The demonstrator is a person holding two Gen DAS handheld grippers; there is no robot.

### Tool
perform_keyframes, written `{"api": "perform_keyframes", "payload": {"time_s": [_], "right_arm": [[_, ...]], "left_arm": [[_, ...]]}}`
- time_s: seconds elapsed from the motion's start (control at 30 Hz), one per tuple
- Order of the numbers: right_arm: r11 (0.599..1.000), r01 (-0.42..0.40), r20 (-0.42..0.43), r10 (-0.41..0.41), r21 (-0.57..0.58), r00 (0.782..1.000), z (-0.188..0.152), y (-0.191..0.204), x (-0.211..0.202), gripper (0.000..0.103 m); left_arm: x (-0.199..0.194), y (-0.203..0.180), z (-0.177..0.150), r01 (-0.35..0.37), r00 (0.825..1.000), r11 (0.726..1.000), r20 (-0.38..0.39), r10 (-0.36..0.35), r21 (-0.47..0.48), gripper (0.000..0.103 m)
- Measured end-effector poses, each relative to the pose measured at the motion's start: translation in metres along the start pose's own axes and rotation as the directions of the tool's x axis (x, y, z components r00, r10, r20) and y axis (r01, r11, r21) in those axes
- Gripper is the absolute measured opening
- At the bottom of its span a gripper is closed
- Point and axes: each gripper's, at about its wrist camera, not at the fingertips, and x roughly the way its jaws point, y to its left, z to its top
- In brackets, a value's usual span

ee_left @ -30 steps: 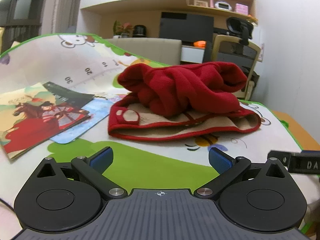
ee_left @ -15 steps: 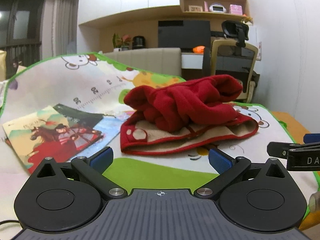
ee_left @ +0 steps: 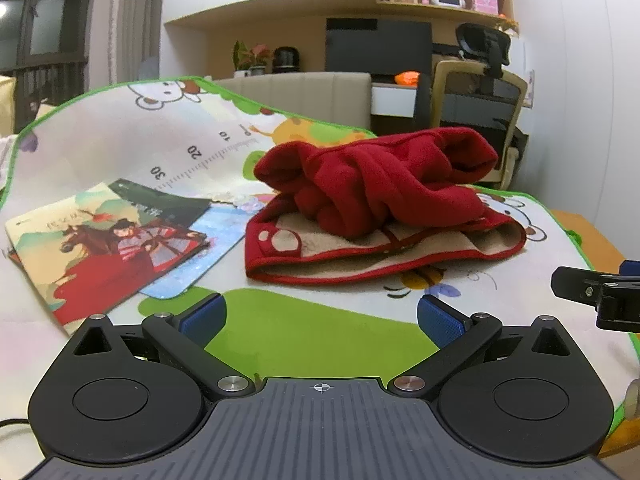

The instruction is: Fold clothes

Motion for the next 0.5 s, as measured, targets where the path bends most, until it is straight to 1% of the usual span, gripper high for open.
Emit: {"api": "perform_keyframes", "payload": {"time_s": [0.2,0.5], "right_arm": [[1.0,-0.006,-0.013,0.007,0.004,1.0,-0.0029,0.0002,0.0023,0.103],[1.0,0.0,0.01,0.0,-0.008,1.0,-0.0013,0.0019,-0.0021,0.103]], "left_arm": [[0.0022,0.0005,-0.0014,0.001,1.0,1.0,-0.014,-0.001,-0.005,0.103],[-0.0024,-0.001,-0.0003,0.002,1.0,1.0,-0.001,-0.002,-0.006,0.103]]}}
